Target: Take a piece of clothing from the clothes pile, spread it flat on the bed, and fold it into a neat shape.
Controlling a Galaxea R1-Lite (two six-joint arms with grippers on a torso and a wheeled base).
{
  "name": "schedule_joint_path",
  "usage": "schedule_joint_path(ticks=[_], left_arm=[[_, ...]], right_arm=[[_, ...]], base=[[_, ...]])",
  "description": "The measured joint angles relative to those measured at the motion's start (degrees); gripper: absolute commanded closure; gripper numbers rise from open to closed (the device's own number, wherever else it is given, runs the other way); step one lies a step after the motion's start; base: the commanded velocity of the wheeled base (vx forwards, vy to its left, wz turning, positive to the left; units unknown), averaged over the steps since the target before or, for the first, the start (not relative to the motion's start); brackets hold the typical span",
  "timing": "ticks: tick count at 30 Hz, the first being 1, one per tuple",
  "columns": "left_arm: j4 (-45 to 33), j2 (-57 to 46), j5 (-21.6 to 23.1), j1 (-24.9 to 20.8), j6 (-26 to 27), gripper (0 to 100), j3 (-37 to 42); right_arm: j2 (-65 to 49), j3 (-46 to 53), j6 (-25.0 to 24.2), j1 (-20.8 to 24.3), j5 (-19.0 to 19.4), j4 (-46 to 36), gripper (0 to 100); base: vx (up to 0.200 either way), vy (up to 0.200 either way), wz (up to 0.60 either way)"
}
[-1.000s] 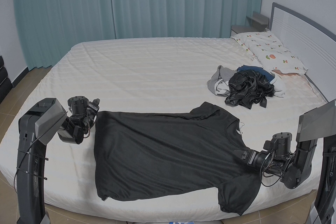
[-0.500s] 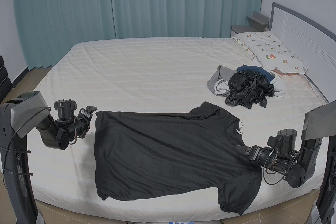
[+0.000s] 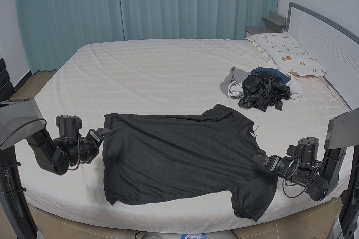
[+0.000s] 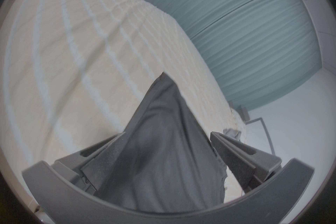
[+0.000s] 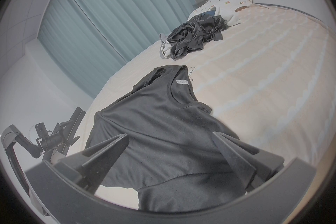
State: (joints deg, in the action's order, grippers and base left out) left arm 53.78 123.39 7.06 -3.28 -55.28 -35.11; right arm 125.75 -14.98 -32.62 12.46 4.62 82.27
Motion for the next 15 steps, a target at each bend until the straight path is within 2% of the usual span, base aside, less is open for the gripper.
schedule_joint_path(ticks=[3, 10, 15], left_arm=[[3.04, -1.1, -0.04, -1.84, 0.49, 0, 6.42], [15.93, -2.15, -0.24, -7.91, 1.17, 0, 20.39], [17.98, -1.62, -0.28, -9.89, 1.28, 0, 27.26]], right_arm=[[-0.06, 0.21, -0.02, 0.13, 0.09, 0.0, 0], [-0.26, 0.74, -0.13, 0.22, 0.38, 0.0, 0], [-0.37, 1.12, -0.16, 0.27, 0.46, 0.05, 0]], base=[[0.0, 0.0, 0.0], [0.0, 0.0, 0.0], [0.0, 0.0, 0.0]])
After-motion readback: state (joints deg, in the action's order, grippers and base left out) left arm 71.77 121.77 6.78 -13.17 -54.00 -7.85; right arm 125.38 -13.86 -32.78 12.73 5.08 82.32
